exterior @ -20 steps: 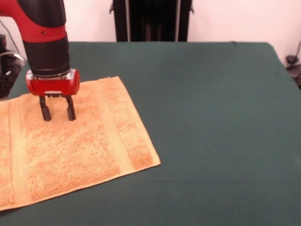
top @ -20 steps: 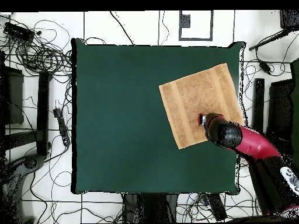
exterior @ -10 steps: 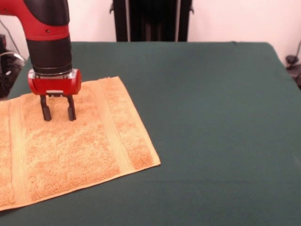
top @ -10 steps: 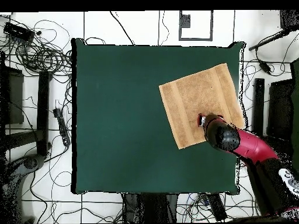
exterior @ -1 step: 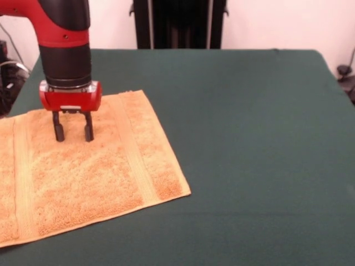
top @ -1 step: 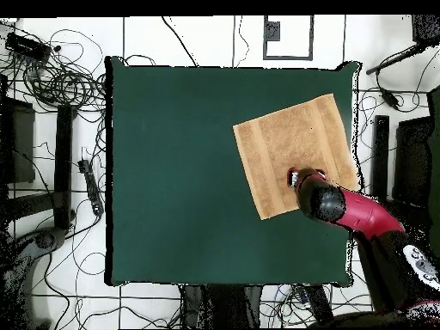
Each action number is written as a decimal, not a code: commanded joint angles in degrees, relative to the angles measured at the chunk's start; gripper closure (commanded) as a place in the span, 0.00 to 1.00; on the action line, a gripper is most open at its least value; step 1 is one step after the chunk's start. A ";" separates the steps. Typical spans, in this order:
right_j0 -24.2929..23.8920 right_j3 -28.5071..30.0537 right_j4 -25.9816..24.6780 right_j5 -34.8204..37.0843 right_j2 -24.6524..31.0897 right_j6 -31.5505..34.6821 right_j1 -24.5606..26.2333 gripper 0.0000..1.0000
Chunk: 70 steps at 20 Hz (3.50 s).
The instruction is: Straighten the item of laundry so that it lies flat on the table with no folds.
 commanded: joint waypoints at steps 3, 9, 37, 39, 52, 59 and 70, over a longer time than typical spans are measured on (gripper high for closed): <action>7.93 9.94 4.05 5.09 -1.24 13.42 6.72 0.00; 7.22 11.31 4.61 0.08 -0.66 13.22 9.26 0.00; 14.97 18.24 15.61 -9.89 -5.11 17.22 8.69 0.00; 14.42 18.57 17.19 -8.27 -4.65 16.80 8.27 0.00; 16.08 21.94 20.28 -12.19 -4.76 15.63 9.60 0.00; 14.63 25.41 19.21 -13.77 -2.99 14.93 7.81 0.00; 16.12 28.49 22.28 -13.10 -2.96 15.75 4.20 0.00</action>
